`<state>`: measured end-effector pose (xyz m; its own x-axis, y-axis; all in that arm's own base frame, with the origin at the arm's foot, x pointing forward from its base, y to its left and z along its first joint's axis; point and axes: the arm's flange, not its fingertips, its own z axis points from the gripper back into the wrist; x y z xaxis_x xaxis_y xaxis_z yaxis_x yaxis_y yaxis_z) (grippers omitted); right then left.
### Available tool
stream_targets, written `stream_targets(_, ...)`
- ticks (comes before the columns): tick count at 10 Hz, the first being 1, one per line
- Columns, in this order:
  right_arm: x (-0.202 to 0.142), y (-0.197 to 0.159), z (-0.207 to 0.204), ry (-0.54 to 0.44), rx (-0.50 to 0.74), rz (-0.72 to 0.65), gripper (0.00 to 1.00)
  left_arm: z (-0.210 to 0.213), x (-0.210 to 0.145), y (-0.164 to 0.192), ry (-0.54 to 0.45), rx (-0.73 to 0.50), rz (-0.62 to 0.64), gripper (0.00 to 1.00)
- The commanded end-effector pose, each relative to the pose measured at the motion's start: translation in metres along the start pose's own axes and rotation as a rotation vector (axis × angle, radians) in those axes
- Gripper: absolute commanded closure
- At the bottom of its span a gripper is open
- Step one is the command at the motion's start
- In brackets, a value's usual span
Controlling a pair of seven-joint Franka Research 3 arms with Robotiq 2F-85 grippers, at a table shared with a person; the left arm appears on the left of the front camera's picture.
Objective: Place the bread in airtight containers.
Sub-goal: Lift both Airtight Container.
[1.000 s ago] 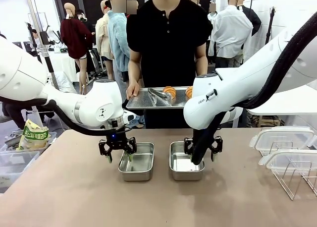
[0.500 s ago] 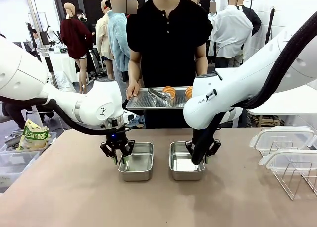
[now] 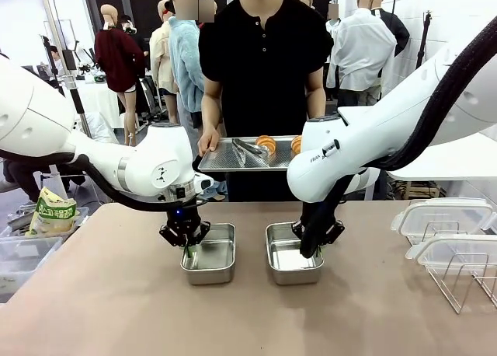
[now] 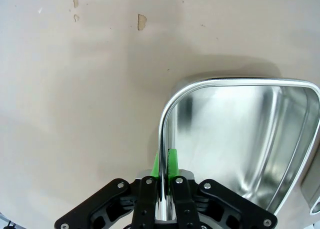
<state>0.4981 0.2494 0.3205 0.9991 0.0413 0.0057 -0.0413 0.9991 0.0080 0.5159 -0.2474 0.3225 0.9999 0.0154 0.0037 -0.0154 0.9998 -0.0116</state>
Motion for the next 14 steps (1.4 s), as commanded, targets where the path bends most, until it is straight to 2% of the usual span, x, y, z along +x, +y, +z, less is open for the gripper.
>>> stream_targets(1, 0.005, -0.001, -0.001, 0.017, 0.019, 0.014, 1.0, 0.004, 0.002, 0.002, 0.013, 0.009, -0.007, 1.0)
stream_targets(5, -0.011, -0.005, 0.013, -0.004, 0.052, -0.005, 1.0, 0.02, -0.012, 0.007, 0.002, -0.003, 0.0, 1.0)
stream_targets(7, -0.028, -0.015, 0.044, 0.004, 0.109, -0.002, 1.0, 0.05, -0.026, 0.011, -0.026, -0.011, 0.009, 1.0)
stream_targets(9, -0.042, -0.024, 0.086, -0.009, 0.109, 0.0, 1.0, 0.09, -0.039, 0.012, -0.072, -0.011, -0.01, 1.0)
stream_targets(11, -0.052, -0.032, 0.127, -0.057, 0.06, -0.012, 1.0, 0.129, -0.048, 0.014, -0.066, -0.007, -0.024, 1.0)
stream_targets(14, -0.069, -0.036, 0.172, -0.113, 0.025, -0.027, 1.0, 0.173, -0.059, 0.017, -0.115, -0.004, -0.005, 1.0)
